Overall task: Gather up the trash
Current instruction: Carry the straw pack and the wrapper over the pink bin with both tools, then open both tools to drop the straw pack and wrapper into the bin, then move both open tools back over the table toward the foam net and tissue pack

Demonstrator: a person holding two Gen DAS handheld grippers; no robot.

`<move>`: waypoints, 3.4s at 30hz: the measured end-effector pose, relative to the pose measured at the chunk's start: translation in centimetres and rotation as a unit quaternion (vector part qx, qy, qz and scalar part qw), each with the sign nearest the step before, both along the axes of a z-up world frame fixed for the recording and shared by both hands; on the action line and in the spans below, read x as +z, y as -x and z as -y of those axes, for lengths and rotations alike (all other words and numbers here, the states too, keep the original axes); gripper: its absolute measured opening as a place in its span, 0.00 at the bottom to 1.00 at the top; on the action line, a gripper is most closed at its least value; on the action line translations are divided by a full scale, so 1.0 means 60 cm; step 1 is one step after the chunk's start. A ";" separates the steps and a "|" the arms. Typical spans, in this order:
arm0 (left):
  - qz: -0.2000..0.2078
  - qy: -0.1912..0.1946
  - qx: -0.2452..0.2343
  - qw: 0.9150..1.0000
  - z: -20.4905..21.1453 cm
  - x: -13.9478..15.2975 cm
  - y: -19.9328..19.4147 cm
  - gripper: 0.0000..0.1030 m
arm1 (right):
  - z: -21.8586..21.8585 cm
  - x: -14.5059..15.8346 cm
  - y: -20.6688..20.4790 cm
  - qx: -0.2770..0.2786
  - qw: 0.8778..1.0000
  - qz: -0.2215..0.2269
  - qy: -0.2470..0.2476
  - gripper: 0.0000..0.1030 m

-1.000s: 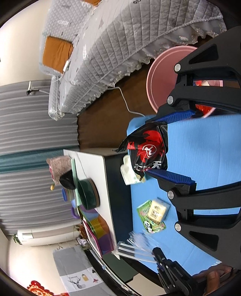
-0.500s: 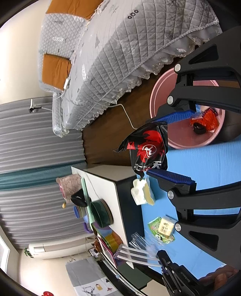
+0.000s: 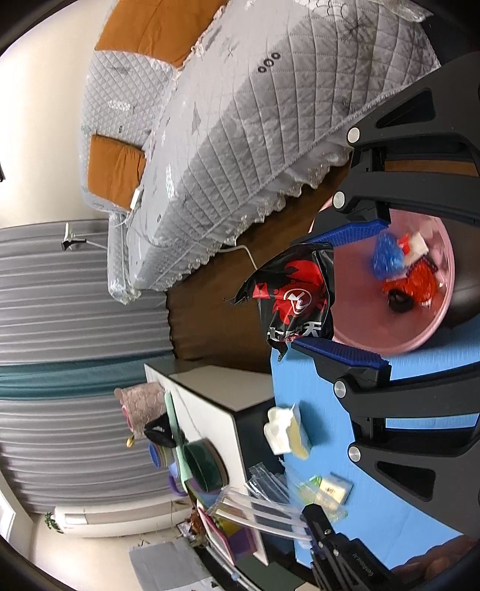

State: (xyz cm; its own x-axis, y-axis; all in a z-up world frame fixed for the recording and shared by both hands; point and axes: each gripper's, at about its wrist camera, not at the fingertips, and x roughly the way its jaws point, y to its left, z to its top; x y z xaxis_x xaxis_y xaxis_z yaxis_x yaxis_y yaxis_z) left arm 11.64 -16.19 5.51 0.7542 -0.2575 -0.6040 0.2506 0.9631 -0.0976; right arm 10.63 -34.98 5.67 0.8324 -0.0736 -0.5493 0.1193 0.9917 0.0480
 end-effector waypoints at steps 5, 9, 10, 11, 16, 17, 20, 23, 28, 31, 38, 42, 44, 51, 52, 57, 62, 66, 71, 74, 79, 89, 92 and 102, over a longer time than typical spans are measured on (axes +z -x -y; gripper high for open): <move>-0.002 0.000 -0.014 1.000 0.032 -0.002 -0.014 0.07 | 0.023 -0.005 -0.001 -0.012 1.000 -0.005 0.008 0.46; -0.006 0.003 -0.027 1.000 0.060 -0.009 -0.023 0.07 | 0.038 -0.007 -0.002 -0.019 1.000 -0.006 0.013 0.46; -0.007 0.004 -0.031 0.999 0.067 -0.010 -0.025 0.07 | 0.042 -0.007 -0.003 -0.021 1.000 -0.006 0.014 0.46; -0.008 0.004 -0.035 0.999 0.073 -0.013 -0.027 0.07 | 0.045 -0.007 -0.005 -0.023 1.000 -0.007 0.014 0.46; -0.016 0.009 -0.057 0.998 0.108 -0.024 -0.045 0.07 | 0.062 -0.012 -0.011 -0.033 0.999 -0.010 0.013 0.46; -0.019 0.011 -0.062 0.998 0.115 -0.027 -0.050 0.07 | 0.064 -0.014 -0.014 -0.035 0.999 -0.011 0.012 0.46; -0.028 0.014 -0.073 0.997 0.135 -0.037 -0.062 0.07 | 0.071 -0.020 -0.020 -0.039 0.999 -0.015 0.009 0.46; -0.035 0.014 -0.082 0.996 0.154 -0.048 -0.073 0.07 | 0.075 -0.028 -0.026 -0.042 0.999 -0.020 0.008 0.46; -0.046 0.011 -0.095 0.994 0.180 -0.068 -0.089 0.07 | 0.084 -0.038 -0.034 -0.046 0.999 -0.028 0.007 0.46; -0.053 0.011 -0.099 0.994 0.188 -0.079 -0.097 0.07 | 0.090 -0.044 -0.037 -0.050 0.998 -0.033 0.006 0.46; -0.071 0.008 -0.095 0.993 0.196 -0.101 -0.109 0.46 | 0.095 -0.052 -0.045 -0.065 0.997 -0.044 0.012 0.73; -0.072 0.013 -0.090 0.993 0.185 -0.099 -0.106 0.46 | 0.102 -0.051 -0.044 -0.075 0.996 -0.043 0.003 0.74; -0.070 0.013 -0.087 0.994 0.179 -0.095 -0.103 0.46 | 0.102 -0.048 -0.041 -0.076 0.996 -0.040 0.001 0.74; -0.055 0.017 -0.075 0.996 0.147 -0.069 -0.085 0.46 | 0.085 -0.030 -0.033 -0.068 0.997 -0.021 -0.002 0.73; -0.052 0.019 -0.072 0.996 0.139 -0.063 -0.081 0.46 | 0.083 -0.028 -0.031 -0.067 0.998 -0.019 -0.003 0.73; -0.037 0.025 -0.053 0.998 0.088 -0.039 -0.059 0.46 | 0.054 -0.017 -0.023 -0.050 0.999 -0.005 -0.007 0.72; -0.025 0.026 -0.028 0.999 0.027 -0.020 -0.039 0.45 | 0.015 -0.010 -0.018 -0.026 1.000 0.006 -0.009 0.71; -0.014 0.027 -0.003 1.000 -0.032 -0.003 -0.026 0.45 | -0.024 -0.005 -0.017 -0.005 1.000 0.012 -0.018 0.71; -0.001 0.025 0.029 0.999 -0.104 0.015 -0.012 0.45 | -0.082 0.000 -0.021 0.028 0.999 0.018 -0.022 0.71; 0.005 0.021 0.047 0.999 -0.151 0.023 -0.006 0.45 | -0.117 0.000 -0.022 0.049 0.998 0.022 -0.024 0.71; 0.012 0.009 0.079 0.997 -0.236 0.029 -0.003 0.45 | -0.177 -0.003 -0.024 0.082 0.996 0.026 -0.021 0.71; 0.016 0.004 0.149 0.989 -0.386 0.030 -0.033 0.44 | -0.263 -0.031 -0.044 0.128 0.991 0.013 -0.041 0.71; 0.012 0.010 0.170 0.985 -0.416 0.013 -0.041 0.44 | -0.287 -0.043 -0.053 0.138 0.989 0.006 -0.049 0.71; -0.017 0.021 0.248 0.968 -0.515 -0.073 -0.068 0.44 | -0.360 -0.107 -0.093 0.166 0.984 -0.034 -0.062 0.78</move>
